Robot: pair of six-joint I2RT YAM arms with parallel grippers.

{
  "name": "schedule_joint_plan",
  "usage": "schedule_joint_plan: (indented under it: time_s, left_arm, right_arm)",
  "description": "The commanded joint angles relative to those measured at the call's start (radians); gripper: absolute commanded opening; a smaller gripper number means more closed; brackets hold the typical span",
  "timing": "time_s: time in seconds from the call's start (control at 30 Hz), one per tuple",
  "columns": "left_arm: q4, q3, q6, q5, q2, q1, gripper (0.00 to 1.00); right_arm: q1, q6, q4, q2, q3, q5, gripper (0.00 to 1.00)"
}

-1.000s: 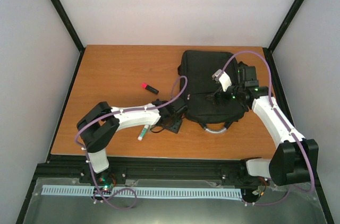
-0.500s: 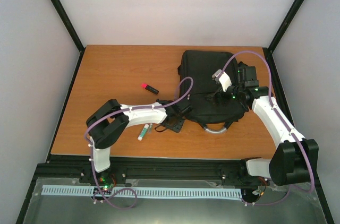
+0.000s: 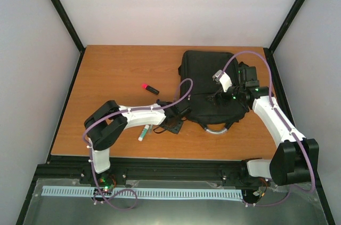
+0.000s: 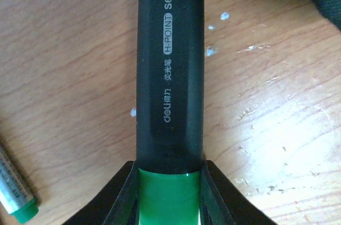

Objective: Pack the student bag
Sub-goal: Pick up the stationery from the center of the board.

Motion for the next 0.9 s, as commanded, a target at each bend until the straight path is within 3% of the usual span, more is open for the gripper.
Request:
schedule_joint_plan:
  time_s: [0.0,0.17,0.5,0.6,0.87]
  left_arm:
    - [-0.016,-0.029,0.031,-0.005,-0.051,-0.006,0.26]
    - [-0.022,-0.078,0.088,0.026,-0.159,-0.005,0.24]
    - [0.068,-0.176,0.308,0.388,-0.463,-0.004,0.23]
    - [0.065,-0.155,0.333,0.492,-0.483,-0.004,0.23]
    - [0.02,-0.094,0.348,0.764,-0.444,0.012,0.24]
  right_arm:
    - [-0.008,-0.009,-0.018,-0.004,0.017,-0.015,0.86]
    - [-0.007,-0.071,-0.134,-0.016,0.073,-0.047,0.86]
    - [0.008,-0.409,-0.481,-0.085,0.139,-0.18,0.82]
    - [0.051,-0.47,-0.554,-0.093,0.149,-0.194,0.81]
    - [0.264,-0.501,-0.542,-0.157,0.149,-0.076,0.81]
